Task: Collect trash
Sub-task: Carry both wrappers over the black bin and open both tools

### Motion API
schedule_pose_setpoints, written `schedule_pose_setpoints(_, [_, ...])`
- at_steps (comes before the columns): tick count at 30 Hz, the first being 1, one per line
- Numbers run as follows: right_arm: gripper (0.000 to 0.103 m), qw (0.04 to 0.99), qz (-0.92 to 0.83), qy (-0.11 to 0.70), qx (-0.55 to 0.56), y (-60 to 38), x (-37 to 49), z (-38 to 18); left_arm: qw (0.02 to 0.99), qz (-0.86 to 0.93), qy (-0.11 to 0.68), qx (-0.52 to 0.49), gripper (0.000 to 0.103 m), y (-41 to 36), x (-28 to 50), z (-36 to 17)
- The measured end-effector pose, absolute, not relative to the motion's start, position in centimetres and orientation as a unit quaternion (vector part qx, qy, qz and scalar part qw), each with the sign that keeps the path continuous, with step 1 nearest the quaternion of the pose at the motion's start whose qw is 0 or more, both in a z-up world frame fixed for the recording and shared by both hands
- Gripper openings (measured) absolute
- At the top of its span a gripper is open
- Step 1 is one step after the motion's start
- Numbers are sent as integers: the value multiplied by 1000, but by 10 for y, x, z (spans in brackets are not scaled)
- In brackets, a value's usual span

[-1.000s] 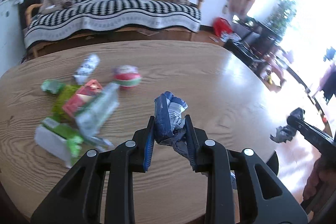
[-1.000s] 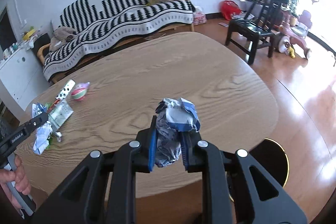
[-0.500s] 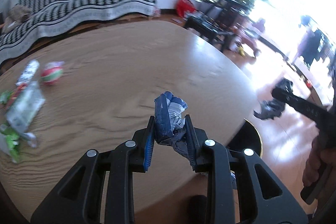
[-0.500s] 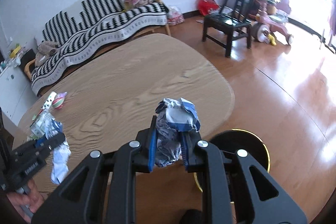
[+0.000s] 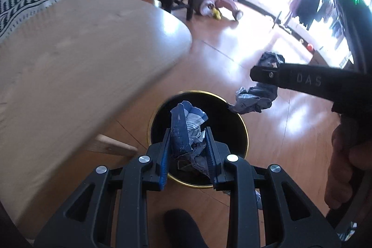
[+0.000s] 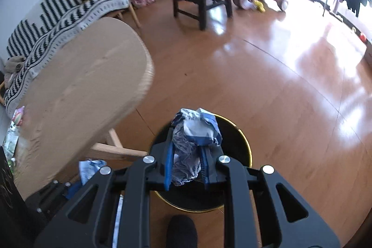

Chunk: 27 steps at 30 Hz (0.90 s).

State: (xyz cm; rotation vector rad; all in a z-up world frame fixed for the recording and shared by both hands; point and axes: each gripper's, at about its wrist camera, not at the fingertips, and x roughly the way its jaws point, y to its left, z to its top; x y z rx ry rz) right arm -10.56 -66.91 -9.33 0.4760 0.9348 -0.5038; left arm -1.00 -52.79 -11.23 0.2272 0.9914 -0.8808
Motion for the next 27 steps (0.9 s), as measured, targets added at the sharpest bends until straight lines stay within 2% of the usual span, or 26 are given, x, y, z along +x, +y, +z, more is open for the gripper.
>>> schedule_pose_setpoints(8, [20, 813, -242, 472, 241, -686, -107, -129, 771, -408, 475, 118, 27, -560, -11, -138])
schedule_pose_setpoints(18, [20, 808, -242, 473, 255, -696, -106, -133, 765, -410, 482, 118, 28, -573, -2, -148])
schedule_pose_setpoints(20, [21, 807, -246, 473, 254, -697, -106, -132, 765, -413, 479, 120, 33, -575, -4, -147])
schedule_pose_setpoints(21, [22, 807, -248, 473, 254, -697, -106, -132, 766, -413, 477, 121, 40, -574, -5, -145])
schedule_pose_setpoints(22, [26, 806, -249, 472, 255, -696, -106, -131, 766, -415, 475, 121, 45, -572, -6, -144])
schedule_pose_setpoints(24, [40, 807, -250, 470, 257, -695, -107, -131, 767, -420, 471, 119, 60, -571, -7, -141])
schedule_pose_setpoints(25, [55, 808, -254, 468, 251, -693, -108, -129, 768, -420, 469, 118, 63, -571, -8, -140])
schedule_pose_setpoints(26, [59, 810, -257, 466, 248, -694, -107, -128, 768, -422, 467, 117, 67, -571, -8, -138])
schedule_pose_setpoints(27, [59, 811, -258, 463, 245, -693, -107, -125, 768, -424, 466, 117, 69, -570, -8, -137])
